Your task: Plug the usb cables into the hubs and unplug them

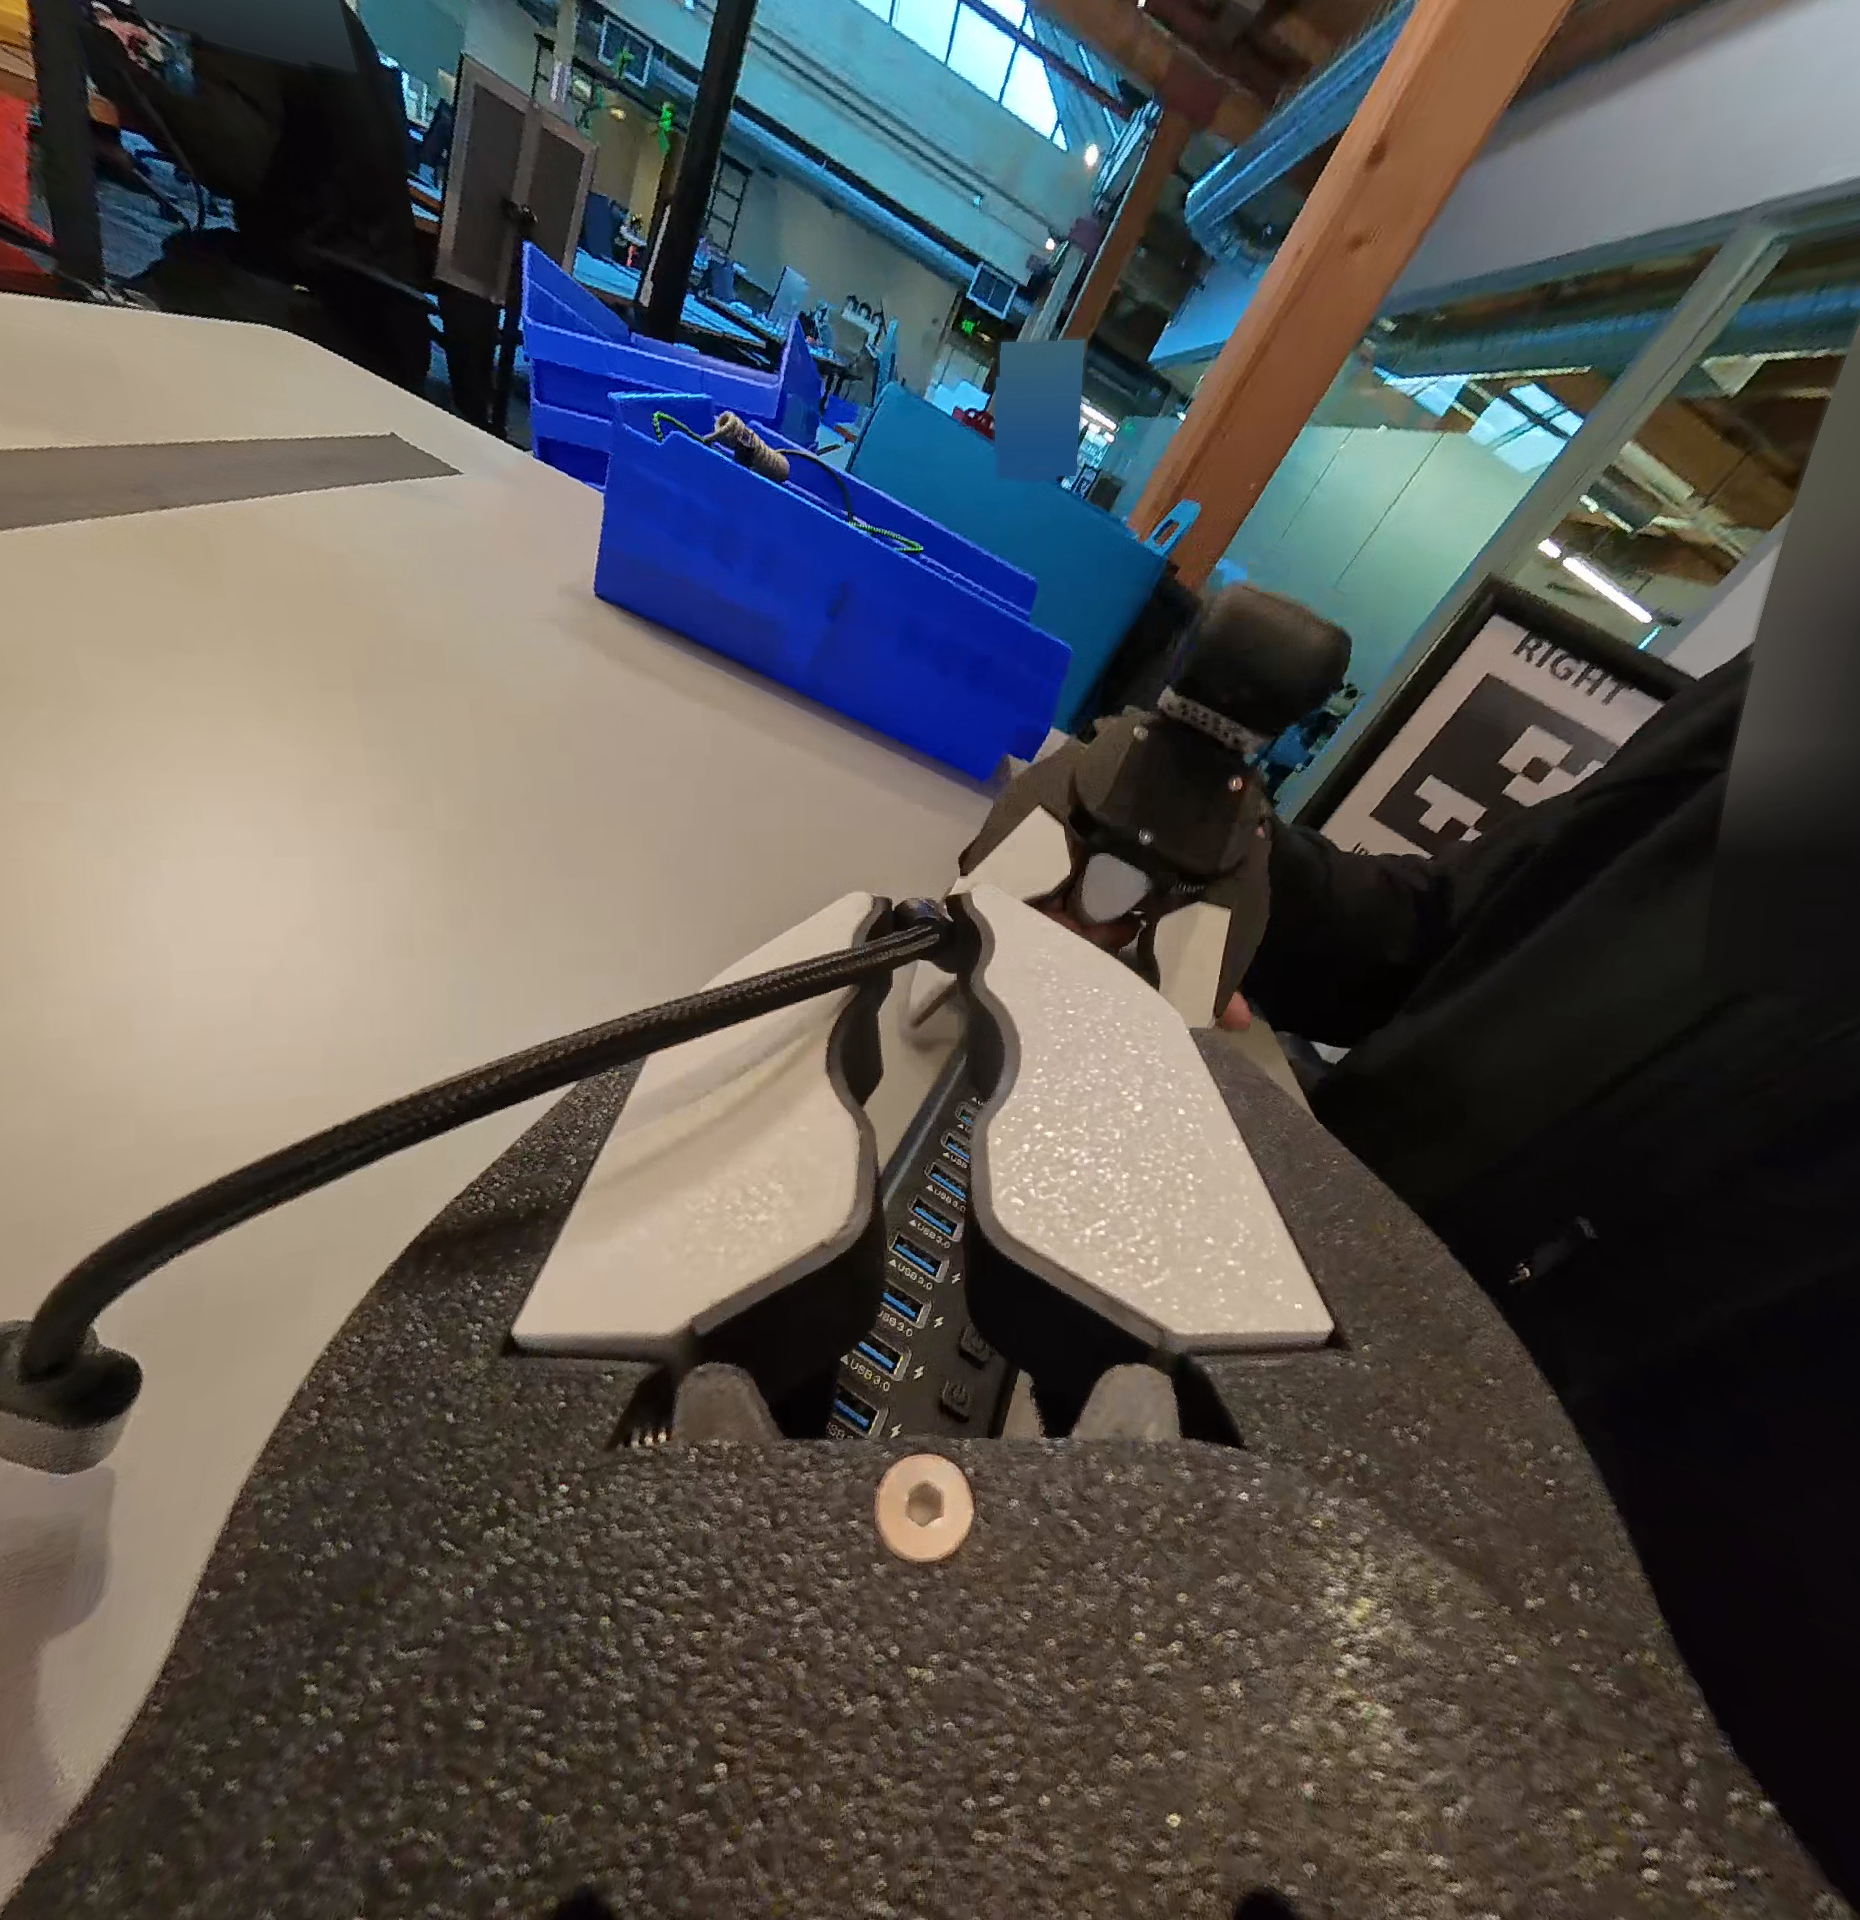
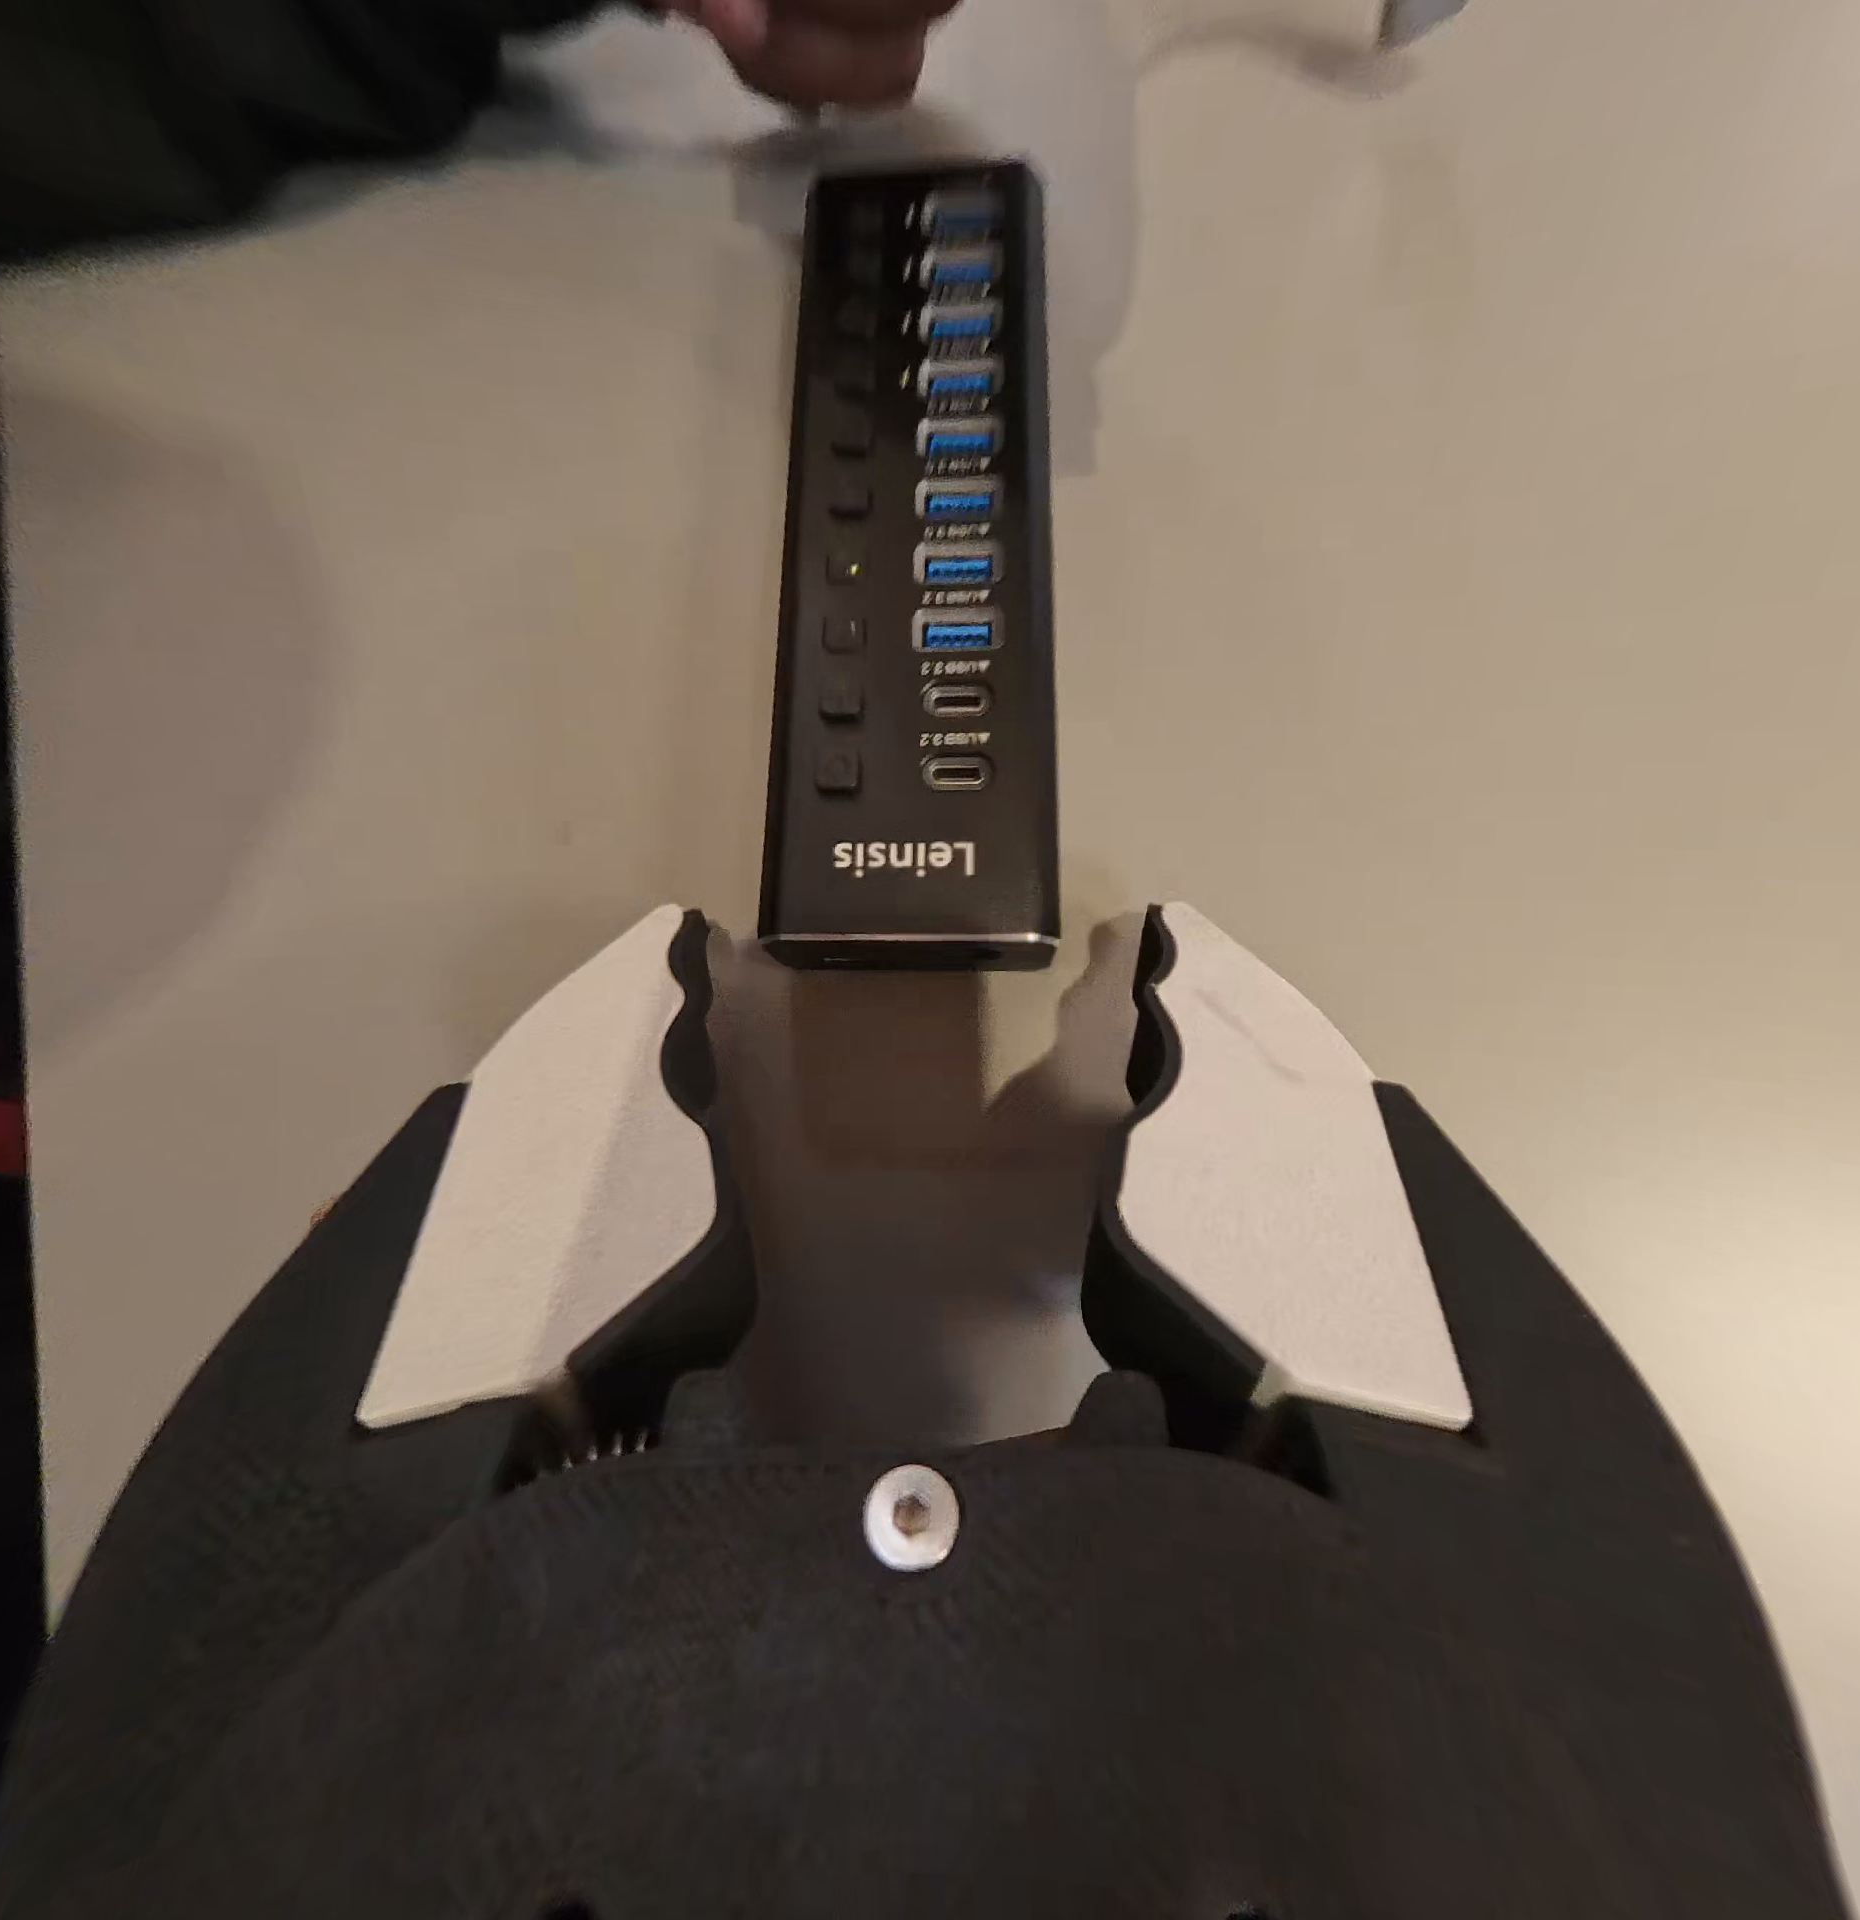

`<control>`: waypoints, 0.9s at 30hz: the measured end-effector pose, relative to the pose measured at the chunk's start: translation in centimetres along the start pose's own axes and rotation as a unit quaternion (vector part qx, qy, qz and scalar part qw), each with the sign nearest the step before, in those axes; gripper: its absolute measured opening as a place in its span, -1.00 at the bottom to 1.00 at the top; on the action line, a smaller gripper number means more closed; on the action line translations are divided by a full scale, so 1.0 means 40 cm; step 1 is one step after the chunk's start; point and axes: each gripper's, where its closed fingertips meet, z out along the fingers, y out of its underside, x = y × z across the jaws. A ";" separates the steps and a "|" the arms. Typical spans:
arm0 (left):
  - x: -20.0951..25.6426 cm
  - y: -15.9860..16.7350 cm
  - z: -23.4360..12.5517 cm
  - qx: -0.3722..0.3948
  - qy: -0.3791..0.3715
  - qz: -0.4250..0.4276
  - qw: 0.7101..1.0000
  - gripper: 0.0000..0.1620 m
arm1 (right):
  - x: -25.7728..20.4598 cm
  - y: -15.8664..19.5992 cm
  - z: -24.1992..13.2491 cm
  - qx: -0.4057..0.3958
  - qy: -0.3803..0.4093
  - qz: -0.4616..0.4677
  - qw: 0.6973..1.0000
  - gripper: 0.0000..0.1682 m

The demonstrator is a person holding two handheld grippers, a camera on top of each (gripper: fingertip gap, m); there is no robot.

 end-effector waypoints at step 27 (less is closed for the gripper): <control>0.009 0.031 -0.002 -0.056 -0.030 0.113 0.991 -0.87 | 0.224 -0.002 -0.037 0.008 0.122 0.039 0.992 -0.33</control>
